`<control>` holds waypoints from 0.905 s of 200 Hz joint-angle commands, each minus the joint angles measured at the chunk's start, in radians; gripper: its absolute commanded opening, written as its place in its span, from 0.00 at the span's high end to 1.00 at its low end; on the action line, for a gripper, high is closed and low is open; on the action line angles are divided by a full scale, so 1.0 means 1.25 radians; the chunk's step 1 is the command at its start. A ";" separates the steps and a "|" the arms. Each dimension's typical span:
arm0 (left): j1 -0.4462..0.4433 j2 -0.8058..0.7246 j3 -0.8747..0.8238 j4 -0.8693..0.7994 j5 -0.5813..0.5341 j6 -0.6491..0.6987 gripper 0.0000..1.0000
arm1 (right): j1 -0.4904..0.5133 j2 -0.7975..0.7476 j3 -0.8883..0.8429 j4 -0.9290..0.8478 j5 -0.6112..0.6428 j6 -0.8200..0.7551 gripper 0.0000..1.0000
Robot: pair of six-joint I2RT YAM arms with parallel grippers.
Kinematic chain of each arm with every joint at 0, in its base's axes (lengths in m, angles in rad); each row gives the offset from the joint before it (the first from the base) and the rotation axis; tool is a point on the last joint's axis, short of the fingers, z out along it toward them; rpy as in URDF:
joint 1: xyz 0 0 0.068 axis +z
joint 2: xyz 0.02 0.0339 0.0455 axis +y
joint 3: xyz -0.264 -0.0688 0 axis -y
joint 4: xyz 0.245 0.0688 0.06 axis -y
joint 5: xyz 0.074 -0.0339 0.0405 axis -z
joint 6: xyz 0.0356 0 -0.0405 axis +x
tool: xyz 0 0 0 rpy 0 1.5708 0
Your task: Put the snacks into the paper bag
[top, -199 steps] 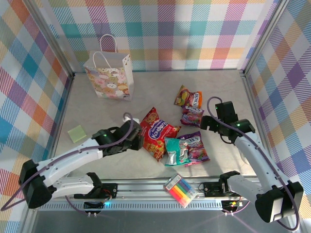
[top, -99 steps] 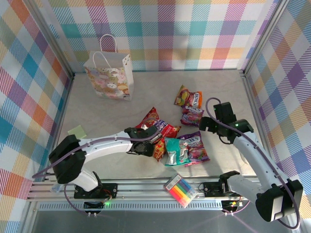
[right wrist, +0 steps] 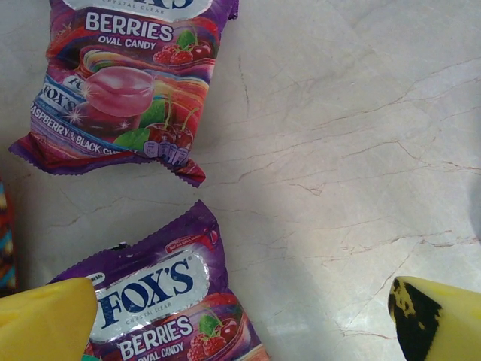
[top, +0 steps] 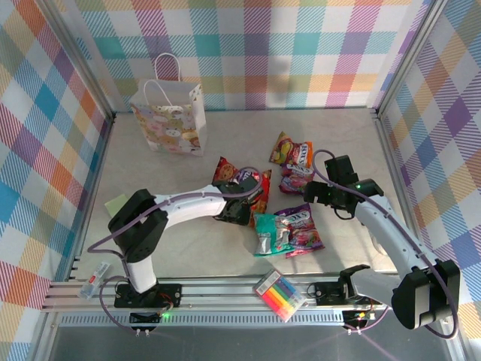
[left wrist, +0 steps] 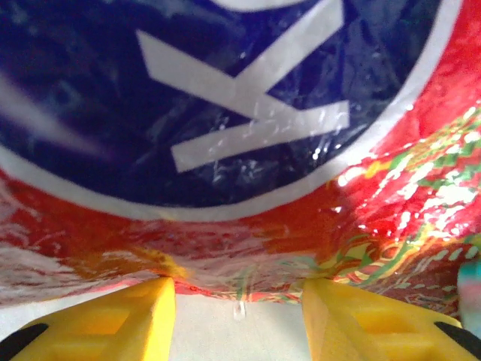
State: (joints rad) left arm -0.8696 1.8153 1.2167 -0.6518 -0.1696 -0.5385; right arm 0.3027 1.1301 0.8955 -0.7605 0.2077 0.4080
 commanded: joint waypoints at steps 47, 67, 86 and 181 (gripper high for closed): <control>0.079 0.169 0.200 0.010 0.013 0.130 0.52 | 0.006 -0.002 0.010 -0.003 -0.021 0.018 0.00; 0.079 0.188 0.262 -0.002 0.027 0.158 0.52 | 0.006 0.008 0.013 -0.003 -0.026 0.021 0.01; 0.079 0.165 0.281 -0.013 0.022 0.177 0.52 | 0.006 0.014 0.015 0.001 -0.027 0.023 0.01; -0.057 -0.115 0.156 -0.095 0.138 0.216 0.52 | 0.006 0.059 0.036 0.026 -0.048 0.037 0.01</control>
State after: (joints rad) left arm -0.8886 1.7397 1.4513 -0.7136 -0.0780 -0.2867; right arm 0.3027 1.1980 0.9054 -0.7406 0.1696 0.4343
